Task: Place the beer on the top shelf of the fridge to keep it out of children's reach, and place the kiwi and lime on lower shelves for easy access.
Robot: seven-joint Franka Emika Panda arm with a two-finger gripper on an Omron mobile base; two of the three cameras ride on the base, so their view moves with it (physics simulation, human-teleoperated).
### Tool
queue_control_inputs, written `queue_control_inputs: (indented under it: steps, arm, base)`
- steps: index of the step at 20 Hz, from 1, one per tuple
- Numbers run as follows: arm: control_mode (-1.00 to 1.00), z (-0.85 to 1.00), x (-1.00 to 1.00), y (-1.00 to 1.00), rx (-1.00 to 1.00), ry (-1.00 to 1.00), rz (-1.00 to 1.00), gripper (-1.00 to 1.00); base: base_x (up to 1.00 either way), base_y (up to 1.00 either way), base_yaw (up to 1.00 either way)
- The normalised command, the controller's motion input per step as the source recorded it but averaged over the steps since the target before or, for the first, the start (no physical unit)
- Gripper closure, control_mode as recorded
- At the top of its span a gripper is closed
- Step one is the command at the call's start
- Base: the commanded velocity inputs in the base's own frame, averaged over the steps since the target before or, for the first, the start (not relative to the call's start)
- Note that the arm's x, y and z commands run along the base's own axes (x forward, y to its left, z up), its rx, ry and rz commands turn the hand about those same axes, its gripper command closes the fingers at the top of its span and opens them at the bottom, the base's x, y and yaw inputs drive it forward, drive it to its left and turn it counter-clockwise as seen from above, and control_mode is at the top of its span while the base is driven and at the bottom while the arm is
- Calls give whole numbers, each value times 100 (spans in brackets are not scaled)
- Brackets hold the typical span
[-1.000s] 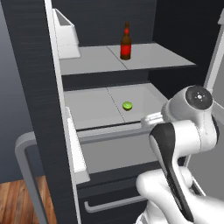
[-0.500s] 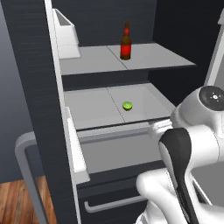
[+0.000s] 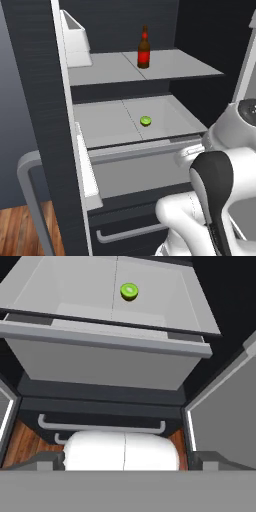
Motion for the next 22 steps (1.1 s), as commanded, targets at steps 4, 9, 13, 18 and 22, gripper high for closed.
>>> queue_control_inputs:
  steps: [4, 9, 13, 18, 22]
  arm:
    - [100, 0, 0, 0, 0, 0, 0, -100]
    - [100, 0, 0, 0, 0, 0, 0, -100]
    - [100, 0, 0, 0, 0, 0, 0, -100]
    - [100, 0, 0, 0, 0, 0, 0, -100]
    - [100, 0, 0, 0, 0, 0, 0, -100]
  base:
    - [-44, -4, 1]
    - [-58, -10, 0]
    - [-64, -34, 0]
    - [-59, -59, 0]
    - [-39, -79, -4]
